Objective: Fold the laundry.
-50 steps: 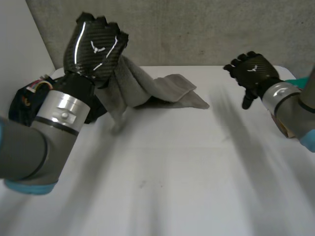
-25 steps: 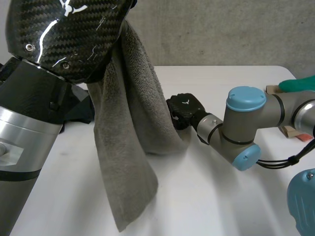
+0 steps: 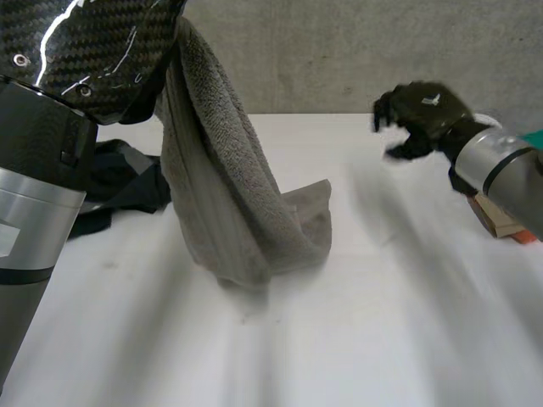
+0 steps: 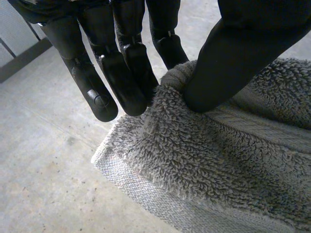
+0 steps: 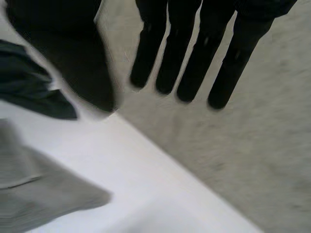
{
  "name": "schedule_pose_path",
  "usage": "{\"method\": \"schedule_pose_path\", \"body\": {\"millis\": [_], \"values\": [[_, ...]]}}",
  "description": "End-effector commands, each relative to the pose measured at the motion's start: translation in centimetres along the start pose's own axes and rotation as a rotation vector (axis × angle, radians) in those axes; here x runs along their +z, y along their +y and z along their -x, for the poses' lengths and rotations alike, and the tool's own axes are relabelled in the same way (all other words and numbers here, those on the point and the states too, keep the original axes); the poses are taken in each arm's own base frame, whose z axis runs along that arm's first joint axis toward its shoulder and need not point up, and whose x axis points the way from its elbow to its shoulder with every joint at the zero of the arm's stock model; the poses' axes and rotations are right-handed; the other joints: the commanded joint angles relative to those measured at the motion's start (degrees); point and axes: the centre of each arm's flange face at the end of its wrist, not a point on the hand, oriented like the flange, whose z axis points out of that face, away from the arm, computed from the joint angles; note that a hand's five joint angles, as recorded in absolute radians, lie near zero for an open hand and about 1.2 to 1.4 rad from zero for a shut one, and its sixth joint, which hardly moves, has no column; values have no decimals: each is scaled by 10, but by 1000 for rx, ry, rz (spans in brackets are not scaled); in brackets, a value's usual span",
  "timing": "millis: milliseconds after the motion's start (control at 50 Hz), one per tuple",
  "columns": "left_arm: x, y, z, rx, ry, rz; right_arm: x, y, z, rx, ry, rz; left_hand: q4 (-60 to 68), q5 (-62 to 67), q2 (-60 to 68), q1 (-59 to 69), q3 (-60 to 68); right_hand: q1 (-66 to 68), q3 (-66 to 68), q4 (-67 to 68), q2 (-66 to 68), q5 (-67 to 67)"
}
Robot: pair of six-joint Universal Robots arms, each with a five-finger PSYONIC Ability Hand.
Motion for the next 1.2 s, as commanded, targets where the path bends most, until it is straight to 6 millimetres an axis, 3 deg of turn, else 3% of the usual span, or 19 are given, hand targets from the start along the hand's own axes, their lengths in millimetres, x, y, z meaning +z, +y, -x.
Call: {"method": "schedule_pose_path", "body": {"millis": [20,140,220,440,500,560,620,640,680,700,720,780,840,940,1040,1120,1180,1200], "values": [[0,-8,2,-3,-7,-21,20,47,39,49,-232,108,111,140,116,145,114,-155,-148,-156,-141,-151],[-2,-6,0,-7,5,-6,32,65,91,37,-357,119,111,140,116,145,114,-151,-143,-152,-136,-146],[-1,-5,0,-8,8,-5,37,82,114,44,-408,145,111,140,116,145,114,-144,-136,-145,-130,-139],[-1,-4,-1,-9,9,0,40,112,154,45,-495,183,111,140,116,145,114,-63,-55,-64,-49,-59],[-1,-3,-2,-9,10,1,46,111,151,16,-473,147,111,140,116,145,114,368,375,367,382,372],[-1,-3,-1,-9,9,2,56,91,133,-25,-366,82,111,140,116,145,114,397,405,396,412,402],[0,-1,1,-3,2,7,54,43,103,-105,-201,-10,111,140,116,145,114,397,405,396,412,402],[0,1,2,2,-1,13,47,17,77,-144,-107,-50,111,140,116,145,114,397,405,396,412,402],[1,5,4,11,-8,23,36,-3,47,-189,-12,-70,111,140,116,145,114,397,405,396,412,402],[1,13,8,29,-21,43,22,-19,21,-241,55,-74,111,140,116,145,114,397,405,396,412,402],[2,17,11,38,-28,54,12,-28,9,-270,86,-71,111,140,116,145,114,397,405,396,412,402],[2,37,22,73,-52,113,-20,-53,-8,-385,139,-36,111,140,116,145,114,397,405,396,412,402],[1,51,27,90,-58,161,-42,-70,-10,-447,154,4,111,140,116,145,114,397,405,396,412,402],[-6,95,7,51,18,304,-86,-101,6,-500,148,71,111,140,116,145,114,397,405,396,412,402],[-18,129,-20,-1,118,443,-105,-110,14,-488,150,110,111,140,116,145,114,397,405,396,412,402],[-28,151,-38,-45,194,552,-108,-95,17,-461,141,191,111,140,116,145,114,397,405,396,412,402],[-36,163,-51,-78,251,622,-99,-64,23,-460,81,318,111,140,116,145,114,397,405,396,412,402],[-39,169,-59,-94,279,647,-90,-45,26,-475,36,379,111,140,116,145,114,397,405,396,412,402]]}}
